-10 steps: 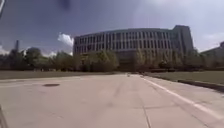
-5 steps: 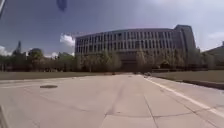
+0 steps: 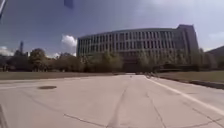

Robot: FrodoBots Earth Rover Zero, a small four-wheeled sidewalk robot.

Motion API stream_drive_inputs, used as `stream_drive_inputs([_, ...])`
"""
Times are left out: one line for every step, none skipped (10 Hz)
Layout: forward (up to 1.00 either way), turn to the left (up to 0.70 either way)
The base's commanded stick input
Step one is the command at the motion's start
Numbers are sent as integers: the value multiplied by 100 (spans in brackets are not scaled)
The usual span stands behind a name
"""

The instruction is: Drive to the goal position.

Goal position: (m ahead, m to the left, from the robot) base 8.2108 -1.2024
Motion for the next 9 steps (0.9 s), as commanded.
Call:
stream_drive_inputs([70, -29])
stream_drive_inputs([70, -29])
stream_drive_inputs([70, -29])
stream_drive_inputs([70, -29])
stream_drive_inputs([70, -29])
stream_drive_inputs([70, -29])
stream_drive_inputs([70, -29])
stream_drive_inputs([70, -29])
stream_drive_inputs([70, -29])
